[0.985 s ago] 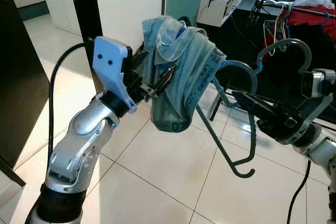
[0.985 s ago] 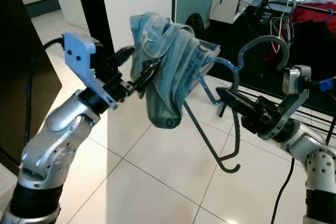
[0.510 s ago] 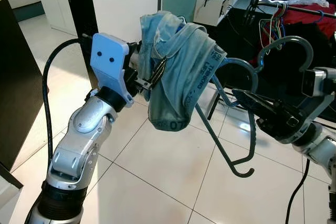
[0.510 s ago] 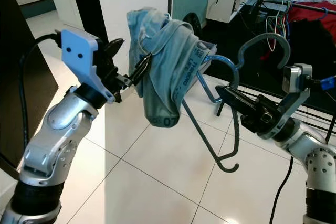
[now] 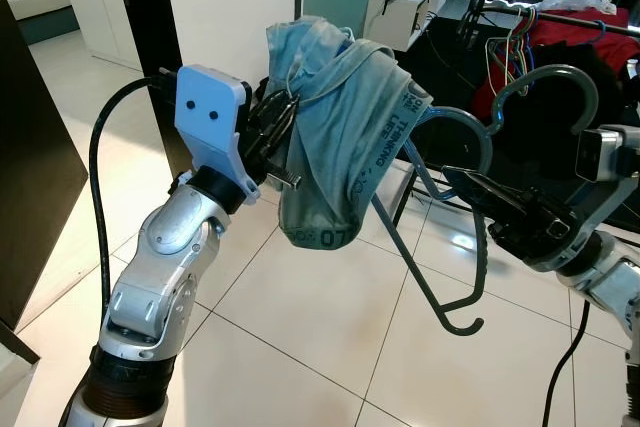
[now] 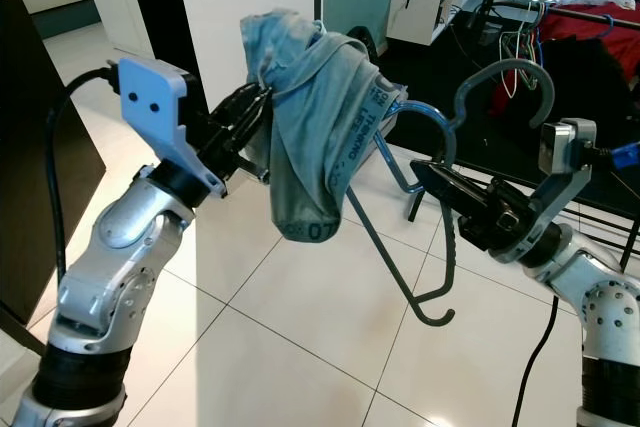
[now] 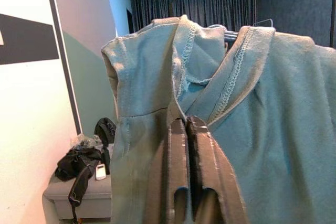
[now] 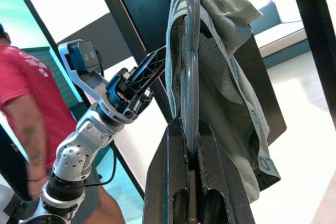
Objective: Hang hanger
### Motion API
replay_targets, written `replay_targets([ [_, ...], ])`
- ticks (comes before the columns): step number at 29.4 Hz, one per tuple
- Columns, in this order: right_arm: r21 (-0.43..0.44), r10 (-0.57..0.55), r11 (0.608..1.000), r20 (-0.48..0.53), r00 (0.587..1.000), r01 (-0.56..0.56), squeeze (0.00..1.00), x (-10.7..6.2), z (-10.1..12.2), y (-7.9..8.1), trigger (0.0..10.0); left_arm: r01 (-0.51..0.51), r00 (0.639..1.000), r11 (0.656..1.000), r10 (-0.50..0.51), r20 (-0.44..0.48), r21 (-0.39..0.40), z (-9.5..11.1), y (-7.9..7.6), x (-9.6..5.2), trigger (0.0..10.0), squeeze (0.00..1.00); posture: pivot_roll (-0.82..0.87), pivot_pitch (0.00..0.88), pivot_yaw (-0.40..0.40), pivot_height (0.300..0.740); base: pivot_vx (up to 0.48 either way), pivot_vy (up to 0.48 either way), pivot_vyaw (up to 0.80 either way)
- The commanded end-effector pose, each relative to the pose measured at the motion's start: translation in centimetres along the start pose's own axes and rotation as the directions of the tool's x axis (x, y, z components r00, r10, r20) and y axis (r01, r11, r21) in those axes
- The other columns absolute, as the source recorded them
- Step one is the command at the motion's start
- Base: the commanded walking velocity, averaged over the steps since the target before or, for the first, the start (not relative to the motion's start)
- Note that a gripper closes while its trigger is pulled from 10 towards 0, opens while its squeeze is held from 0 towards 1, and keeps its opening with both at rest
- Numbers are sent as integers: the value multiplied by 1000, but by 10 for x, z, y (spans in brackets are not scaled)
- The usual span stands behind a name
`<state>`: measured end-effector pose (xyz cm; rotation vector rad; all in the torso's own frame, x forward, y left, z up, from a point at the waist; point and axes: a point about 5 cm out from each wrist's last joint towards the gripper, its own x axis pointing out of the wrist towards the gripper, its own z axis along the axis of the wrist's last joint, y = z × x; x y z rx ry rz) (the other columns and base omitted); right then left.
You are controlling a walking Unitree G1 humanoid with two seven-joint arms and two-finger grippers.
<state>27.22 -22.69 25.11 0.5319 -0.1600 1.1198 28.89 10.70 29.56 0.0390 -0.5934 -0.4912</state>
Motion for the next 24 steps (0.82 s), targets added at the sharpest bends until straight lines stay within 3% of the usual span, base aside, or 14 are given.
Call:
replay_targets([
  [1, -25, 16, 1000, 11, 1000, -15, 0, 0, 5, 4, 10000, -17, 1000, 1000, 17, 1, 6, -1, 3, 1, 0, 0, -17, 65, -74, 740, 0, 0, 0],
  [14, -48, -53, 998, -85, 995, 49, 0, -6, -9, 1, 10000, -129, 992, 990, 128, 18, 49, 3, 29, 0, 0, 0, -21, 69, -70, 740, 0, 0, 0],
  [16, -56, -80, 996, -91, 993, 75, 0, -9, -10, -1, 10000, -164, 986, 985, 163, 31, 55, 6, 37, 0, 0, 0, -23, 68, -69, 740, 0, 0, 0],
  [18, -57, -115, 992, -62, 991, 112, 0, -17, -7, -2, 10000, -301, 950, 954, 298, 90, 12, 20, 65, -4, 0, 0, -22, 69, -71, 740, 0, 0, 0],
  [21, -57, -115, 992, -62, 991, 112, 0, -17, -7, -2, 10000, -301, 950, 954, 298, 90, 12, 20, 65, -4, 0, 0, -22, 69, -71, 740, 0, 0, 0],
  [22, -57, -121, 991, -56, 991, 118, 0, -18, -6, -2, 10000, -349, 931, 937, 348, 112, -12, 26, 75, -7, 0, 0, -22, 69, -71, 740, 0, 0, 0],
  [24, -57, -121, 991, -56, 991, 118, 0, -18, -6, -2, 10000, -349, 931, 937, 348, 112, -12, 26, 75, -7, 0, 0, -22, 69, -71, 740, 0, 0, 0],
])
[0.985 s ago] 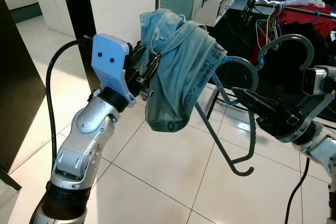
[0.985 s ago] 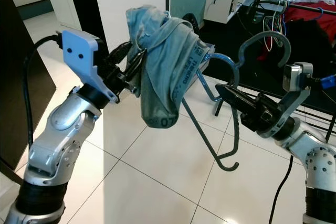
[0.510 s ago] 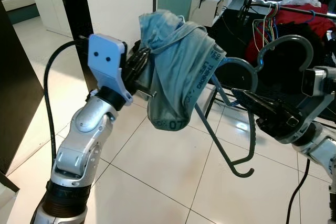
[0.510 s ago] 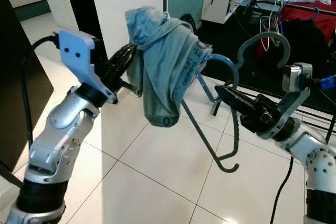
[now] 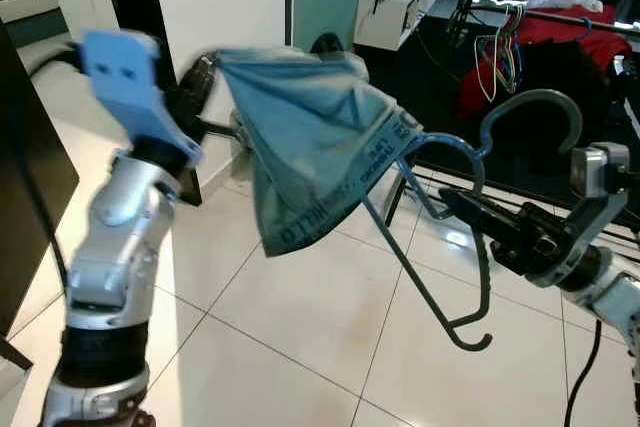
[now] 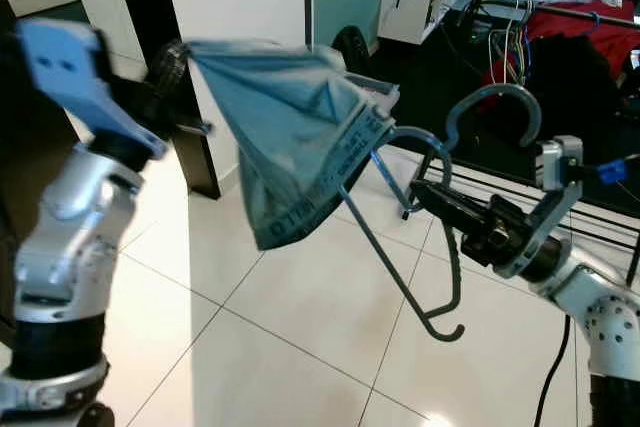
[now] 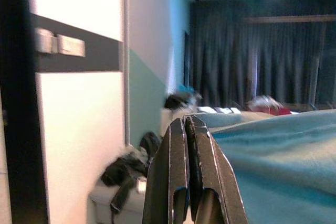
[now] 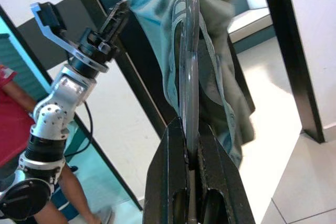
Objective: Hang hanger
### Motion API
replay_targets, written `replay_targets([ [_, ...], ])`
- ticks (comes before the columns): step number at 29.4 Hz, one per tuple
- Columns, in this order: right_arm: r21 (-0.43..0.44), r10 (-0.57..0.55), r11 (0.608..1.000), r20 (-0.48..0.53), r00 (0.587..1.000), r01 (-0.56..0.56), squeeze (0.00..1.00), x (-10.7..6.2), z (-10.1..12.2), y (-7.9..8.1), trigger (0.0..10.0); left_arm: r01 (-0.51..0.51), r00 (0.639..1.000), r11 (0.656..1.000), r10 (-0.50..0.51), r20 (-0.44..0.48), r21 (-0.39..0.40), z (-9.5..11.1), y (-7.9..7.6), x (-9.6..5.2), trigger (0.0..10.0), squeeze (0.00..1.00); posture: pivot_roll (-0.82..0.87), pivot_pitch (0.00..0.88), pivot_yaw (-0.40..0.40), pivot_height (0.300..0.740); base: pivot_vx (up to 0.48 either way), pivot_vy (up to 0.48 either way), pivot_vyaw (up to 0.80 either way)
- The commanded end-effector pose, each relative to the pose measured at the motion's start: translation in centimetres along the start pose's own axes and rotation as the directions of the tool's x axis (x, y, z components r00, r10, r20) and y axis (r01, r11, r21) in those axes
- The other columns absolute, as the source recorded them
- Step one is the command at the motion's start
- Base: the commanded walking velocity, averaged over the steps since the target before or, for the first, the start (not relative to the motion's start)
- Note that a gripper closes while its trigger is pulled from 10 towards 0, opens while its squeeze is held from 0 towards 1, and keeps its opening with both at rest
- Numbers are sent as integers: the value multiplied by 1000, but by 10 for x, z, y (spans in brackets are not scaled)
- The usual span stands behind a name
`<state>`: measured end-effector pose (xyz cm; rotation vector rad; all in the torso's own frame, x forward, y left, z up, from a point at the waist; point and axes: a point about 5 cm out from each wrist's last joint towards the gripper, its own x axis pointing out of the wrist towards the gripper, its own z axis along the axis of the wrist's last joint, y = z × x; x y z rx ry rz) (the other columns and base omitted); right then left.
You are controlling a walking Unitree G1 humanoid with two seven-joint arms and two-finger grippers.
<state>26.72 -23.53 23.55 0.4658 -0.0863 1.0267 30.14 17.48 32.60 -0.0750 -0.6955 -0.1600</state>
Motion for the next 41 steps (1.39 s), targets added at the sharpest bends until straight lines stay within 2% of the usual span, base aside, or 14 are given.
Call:
replay_targets([
  [1, -23, -19, 1000, 19, 1000, 20, 0, -5, 5, 1, 10000, -53, 998, 998, 53, 15, -19, 4, 12, 1, 0, 0, -19, 69, -73, 740, 0, 0, 0],
  [6, -31, -24, 999, 26, 999, 25, 0, -5, 6, 1, 10000, -79, 997, 996, 80, 17, -32, 4, 17, 0, 0, 0, -19, 68, -74, 740, 0, 0, 0],
  [11, -54, -21, 998, 77, 997, 25, 0, -2, 14, 1, 10000, -18, 1000, 997, 17, -25, -70, -7, 2, -3, 0, 0, -15, 67, -76, 740, 0, 0, 0],
  [16, -57, 12, 998, 74, 997, -8, 0, 1, 16, 4, 10000, -13, 997, 1000, 11, -71, -29, -18, -4, -7, 0, 0, -15, 66, -76, 740, 0, 0, 0],
  [21, -62, 38, 998, 61, 997, -34, 0, 2, 16, 9, 10000, -170, 962, 982, 184, -202, 86, -41, 22, -14, 0, 0, -18, 68, -74, 740, 0, 0, 0],
  [23, -62, 38, 998, 61, 997, -34, 0, 2, 16, 9, 10000, -170, 962, 982, 184, -202, 86, -41, 22, -14, 0, 0, -18, 68, -74, 740, 0, 0, 0],
  [25, -63, 46, 997, 55, 997, -42, 0, 1, 17, 11, 10000, -276, 905, 951, 306, -295, 140, -57, 38, -22, 0, 0, -23, 66, -71, 740, 0, 0, 0],
  [27, -63, 46, 997, 55, 997, -42, 0, 1, 17, 11, 10000, -276, 905, 951, 306, -295, 140, -57, 38, -22, 0, 0, -23, 66, -71, 740, 0, 0, 0],
  [30, -67, 45, 997, 48, 998, -42, 0, 0, 17, 11, 10000, -335, 864, 934, 358, -353, 127, -66, 45, -29, 0, 0, -24, 62, -71, 740, 0, 0, 0],
  [34, -72, 43, 997, 48, 998, -40, 0, 0, 19, 11, 10000, -320, 872, 942, 335, -356, 104, -67, 39, -29, 0, 0, -24, 62, -72, 740, 0, 0, 0],
  [37, -67, 42, 997, 47, 998, -39, 0, 1, 19, 9, 10000, -208, 919, 978, 200, -340, 13, -65, 14, -24, 0, 0, -20, 60, -76, 740, 0, 0, 0],
  [38, -63, 47, 997, 38, 998, -44, 0, 2, 17, 9, 10000, -154, 935, 988, 138, -325, -24, -62, 3, -21, 6275, 0, -20, 59, -77, 740, 0, 0, 0],
  [40, -60, 51, 997, 32, 998, -49, 0, 3, 15, 9, 10000, -120, 944, 992, 101, -315, -44, -61, -3, -19, 6275, 0, -20, 59, -77, 740, 0, 0, 0],
  [41, -59, 48, 997, 9, 999, -47, 0, 3, 12, 9, 10000, -87, 947, 996, 75, -311, -27, -59, -9, -18, 10000, 0, -20, 60, -77, 740, 0, 0, 0],
])
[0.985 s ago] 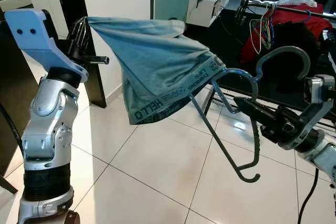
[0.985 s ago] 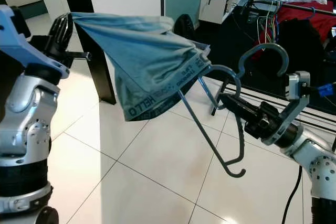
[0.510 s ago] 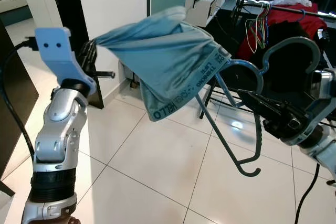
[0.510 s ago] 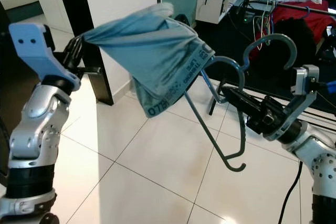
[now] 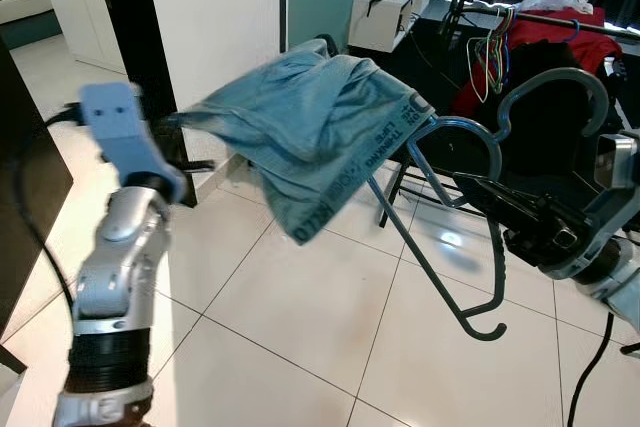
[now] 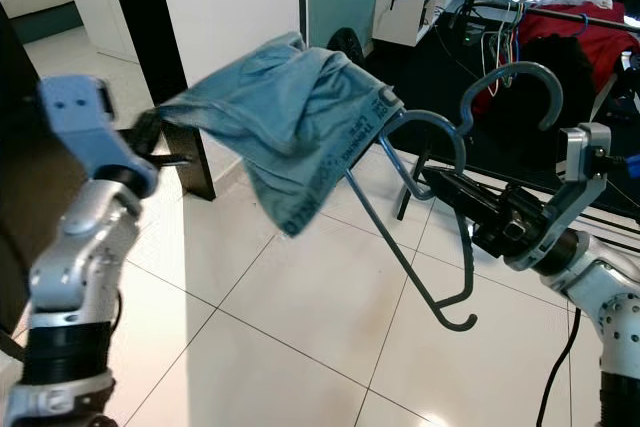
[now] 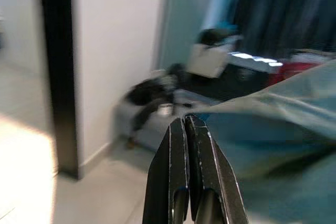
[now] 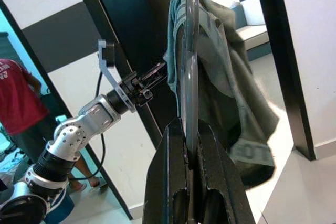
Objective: Hang hanger
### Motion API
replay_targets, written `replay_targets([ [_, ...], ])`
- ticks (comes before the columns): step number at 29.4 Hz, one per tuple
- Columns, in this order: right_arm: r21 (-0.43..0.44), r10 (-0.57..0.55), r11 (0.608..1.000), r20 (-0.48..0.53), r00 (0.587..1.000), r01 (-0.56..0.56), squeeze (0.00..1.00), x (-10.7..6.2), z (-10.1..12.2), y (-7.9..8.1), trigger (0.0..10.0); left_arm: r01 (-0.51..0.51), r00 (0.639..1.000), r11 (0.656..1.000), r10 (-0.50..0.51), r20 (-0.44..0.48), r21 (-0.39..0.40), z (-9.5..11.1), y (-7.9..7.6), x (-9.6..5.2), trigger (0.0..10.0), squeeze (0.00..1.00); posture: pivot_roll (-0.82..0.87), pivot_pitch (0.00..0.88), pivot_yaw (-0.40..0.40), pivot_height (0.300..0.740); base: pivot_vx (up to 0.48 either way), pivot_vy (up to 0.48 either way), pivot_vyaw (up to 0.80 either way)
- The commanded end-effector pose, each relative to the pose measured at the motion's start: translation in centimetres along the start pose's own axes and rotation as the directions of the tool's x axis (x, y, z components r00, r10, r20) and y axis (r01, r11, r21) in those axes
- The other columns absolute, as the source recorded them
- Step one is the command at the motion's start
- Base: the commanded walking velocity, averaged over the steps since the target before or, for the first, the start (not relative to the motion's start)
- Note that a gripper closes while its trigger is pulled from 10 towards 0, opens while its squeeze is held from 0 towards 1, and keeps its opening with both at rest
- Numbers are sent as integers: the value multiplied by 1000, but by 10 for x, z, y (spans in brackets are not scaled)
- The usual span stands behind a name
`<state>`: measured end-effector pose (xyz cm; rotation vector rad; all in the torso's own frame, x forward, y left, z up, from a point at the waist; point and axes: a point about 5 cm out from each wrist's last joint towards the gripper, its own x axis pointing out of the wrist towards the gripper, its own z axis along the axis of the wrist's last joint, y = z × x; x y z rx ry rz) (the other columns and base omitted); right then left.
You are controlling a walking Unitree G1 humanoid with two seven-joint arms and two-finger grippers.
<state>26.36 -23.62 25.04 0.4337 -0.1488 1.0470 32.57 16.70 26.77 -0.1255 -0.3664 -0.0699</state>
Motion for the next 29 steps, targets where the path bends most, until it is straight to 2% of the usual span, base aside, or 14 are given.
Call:
replay_targets([
  [1, -5, 14, 1000, -36, 999, -14, 0, 2, -4, 1, 10000, 50, 999, 998, -50, 6, 27, 2, -10, -1, 10000, 0, -20, 60, -77, 740, 0, 0, 0],
  [6, 0, 19, 1000, -101, 995, -19, 0, 1, -12, 3, 10000, 27, 1000, 999, -27, 0, 27, 3, -9, 1, 10000, 0, -22, 66, -75, 740, 0, 0, 0],
  [11, 28, 41, 999, -180, 983, -37, 0, -8, -18, 9, 10000, -48, 999, 997, 48, -13, 59, 3, 4, 4, 10000, 0, -25, 68, -72, 740, 0, 0, 0],
  [13, 31, 37, 999, -164, 986, -32, 0, -11, -13, 9, 10000, -50, 999, 996, 52, -15, 72, 4, 7, 4, 10000, 0, -26, 71, -70, 740, 0, 0, 0],
  [14, 26, 30, 999, -152, 988, -26, 0, -13, -8, 7, 10000, -48, 999, 991, 49, -11, 126, 6, 11, 4, 10000, 0, -28, 70, -68, 740, 0, 0, 0],
  [16, 24, 29, 999, -151, 988, -25, 0, -13, -7, 7, 10000, -46, 999, 989, 48, -10, 141, 6, 12, 4, 10000, 0, -28, 70, -68, 740, 0, 0, 0],
  [18, 18, 23, 1000, -124, 992, -21, 0, -15, 0, 6, 10000, -60, 997, 973, 67, -25, 223, 6, 21, 4, 10000, 0, -27, 72, -69, 740, 0, 0, 0],
  [19, 16, 23, 1000, -98, 995, -21, 0, -17, 6, 6, 10000, -107, 989, 937, 134, -62, 332, 3, 35, 4, 10000, 0, -24, 72, -69, 740, 0, 0, 0],
  [20, 16, 23, 1000, -98, 995, -21, 0, -17, 6, 6, 10000, -107, 989, 937, 134, -62, 332, 3, 35, 4, 10000, 0, -24, 72, -69, 740, 0, 0, 0],
  [21, 14, 23, 1000, -81, 996, -22, 0, -19, 11, 5, 10000, -138, 979, 903, 186, -82, 407, 1, 46, 3, 10000, 0, -24, 72, -69, 740, 0, 0, 0],
  [24, 13, 25, 1000, -73, 997, -24, 0, -20, 13, 5, 10000, -157, 971, 879, 220, -92, 450, 0, 52, 3, 10000, 0, -24, 72, -69, 740, 0, 0, 0],
  [25, 17, 32, 999, -107, 994, -30, 0, -21, 12, 6, 10000, -164, 957, 839, 263, -122, 520, -6, 62, -1, 10000, 0, -27, 75, -71, 740, 0, 0, 0],
  [27, 40, 53, 998, -180, 982, -46, 0, -22, 4, 10, 10000, -164, 947, 825, 285, -146, 541, -13, 67, -5, 10000, 0, -27, 75, -71, 740, 0, 0, 0],
  [29, 40, 53, 998, -180, 982, -46, 0, -22, 4, 10, 10000, -164, 947, 825, 285, -146, 541, -13, 67, -5, 10000, 0, -27, 75, -71, 740, 0, 0, 0],
])
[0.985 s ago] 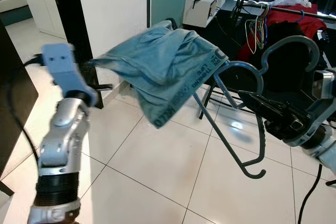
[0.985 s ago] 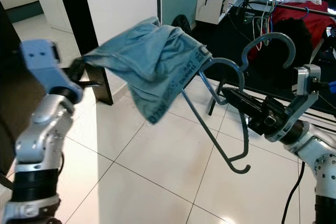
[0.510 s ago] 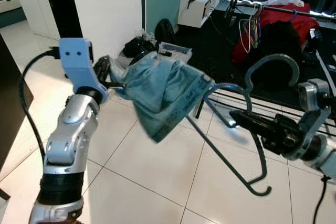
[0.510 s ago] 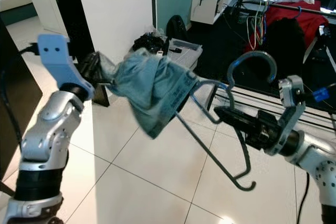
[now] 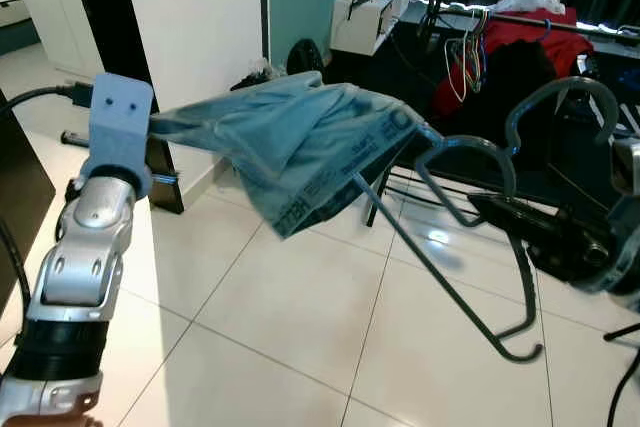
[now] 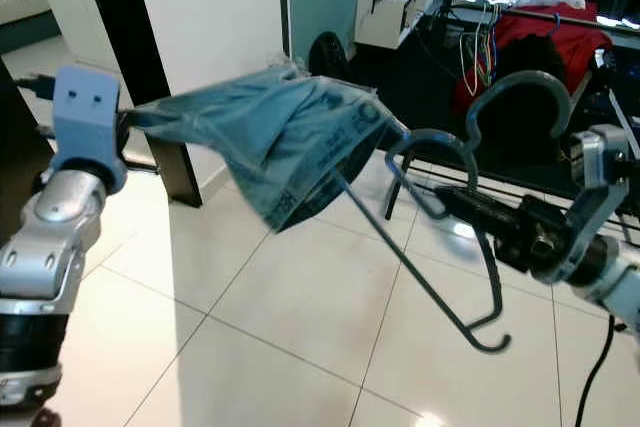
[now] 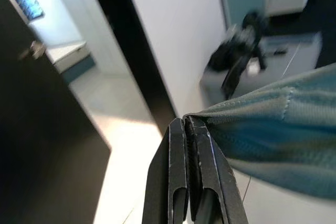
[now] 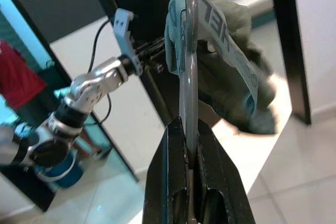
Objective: Hang hanger
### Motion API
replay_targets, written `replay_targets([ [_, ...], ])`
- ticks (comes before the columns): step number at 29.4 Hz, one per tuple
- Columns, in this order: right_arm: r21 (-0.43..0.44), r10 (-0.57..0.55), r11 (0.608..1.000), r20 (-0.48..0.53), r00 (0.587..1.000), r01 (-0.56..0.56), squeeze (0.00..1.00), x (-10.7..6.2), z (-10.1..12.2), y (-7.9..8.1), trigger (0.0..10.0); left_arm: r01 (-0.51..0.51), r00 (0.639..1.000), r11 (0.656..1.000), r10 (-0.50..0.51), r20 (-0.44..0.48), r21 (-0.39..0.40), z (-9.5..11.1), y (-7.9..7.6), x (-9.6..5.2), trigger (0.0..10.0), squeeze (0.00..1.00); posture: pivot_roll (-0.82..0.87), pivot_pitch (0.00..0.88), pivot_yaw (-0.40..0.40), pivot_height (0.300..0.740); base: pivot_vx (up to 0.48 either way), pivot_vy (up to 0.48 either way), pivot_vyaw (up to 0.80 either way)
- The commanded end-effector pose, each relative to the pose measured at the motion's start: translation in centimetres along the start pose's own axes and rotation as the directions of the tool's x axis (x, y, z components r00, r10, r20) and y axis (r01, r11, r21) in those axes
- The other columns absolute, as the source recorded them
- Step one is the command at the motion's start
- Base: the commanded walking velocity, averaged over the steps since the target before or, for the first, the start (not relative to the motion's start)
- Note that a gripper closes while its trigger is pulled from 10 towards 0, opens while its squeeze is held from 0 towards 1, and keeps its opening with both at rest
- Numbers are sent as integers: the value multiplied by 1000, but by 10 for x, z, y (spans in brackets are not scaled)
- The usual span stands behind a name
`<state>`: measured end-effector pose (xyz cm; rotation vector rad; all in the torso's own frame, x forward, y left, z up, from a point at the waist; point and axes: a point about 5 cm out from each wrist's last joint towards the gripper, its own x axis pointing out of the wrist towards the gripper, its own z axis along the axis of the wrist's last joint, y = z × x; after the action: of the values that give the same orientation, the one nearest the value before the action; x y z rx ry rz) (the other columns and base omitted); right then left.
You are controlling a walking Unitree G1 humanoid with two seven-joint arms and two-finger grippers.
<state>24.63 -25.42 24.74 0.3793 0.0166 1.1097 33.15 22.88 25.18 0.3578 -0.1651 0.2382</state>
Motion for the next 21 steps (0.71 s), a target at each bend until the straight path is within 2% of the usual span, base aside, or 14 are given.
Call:
replay_targets([
  [1, 4, 29, 1000, -44, 999, -29, 0, 2, -3, 4, 10000, -11, 999, 999, 12, -37, 35, -7, 1, -1, 10000, 0, -32, 77, -77, 740, 0, 0, 0],
  [5, 33, 42, 999, -99, 994, -39, 0, 3, -12, 7, 10000, 44, 998, 996, -40, -54, 75, -9, -7, -1, 10000, 0, -33, 77, -77, 740, 0, 0, 0],
  [7, 38, 41, 999, -105, 994, -37, 0, 3, -12, 7, 10000, 161, 987, 987, -161, -6, -13, -1, -21, -3, 10000, 0, -34, 79, -79, 740, 0, 0, 0],
  [9, 40, 41, 999, -101, 994, -37, 0, 3, -12, 6, 10000, 278, 960, 958, -274, 55, -72, 9, -35, -7, 10000, 0, -29, 79, -79, 740, 0, 0, 0],
  [10, 40, 41, 999, -101, 994, -37, 0, 3, -12, 6, 10000, 278, 960, 958, -274, 55, -72, 9, -35, -7, 10000, 0, -29, 79, -79, 740, 0, 0, 0],
  [13, 55, 59, 997, -123, 991, -53, 0, 6, -17, 8, 10000, 350, 936, 930, -342, 81, -111, 15, -44, -10, 10000, 0, -28, 79, -78, 740, 0, 0, 0],
  [15, 58, 66, 997, -140, 988, -58, 0, 7, -19, 8, 10000, 362, 932, 926, -356, 68, -105, 14, -45, -10, 10000, 0, -29, 79, -78, 740, 0, 0, 0],
  [16, 58, 70, 996, -138, 988, -62, 0, 7, -19, 9, 10000, 391, 920, 918, -390, 34, -69, 9, -46, -11, 10000, 886, -27, 79, -77, 740, 0, 0, 0],
  [18, 57, 70, 996, -133, 989, -63, 0, 6, -18, 9, 10000, 409, 913, 912, -409, 7, -39, 4, -47, -12, 10000, 886, -27, 79, -77, 740, 0, 0, 0],
  [19, 56, 73, 996, -125, 990, -66, 0, 6, -17, 9, 10000, 441, 897, 897, -442, -27, -29, -1, -50, -14, 10000, 1000, -27, 79, -75, 740, 0, 0, 0],
  [21, 53, 80, 996, -117, 990, -74, 0, 6, -14, 10, 10000, 481, 876, 876, -478, -70, 35, -7, -54, -17, 10000, 1000, -27, 79, -73, 740, 0, 0, 0],
])
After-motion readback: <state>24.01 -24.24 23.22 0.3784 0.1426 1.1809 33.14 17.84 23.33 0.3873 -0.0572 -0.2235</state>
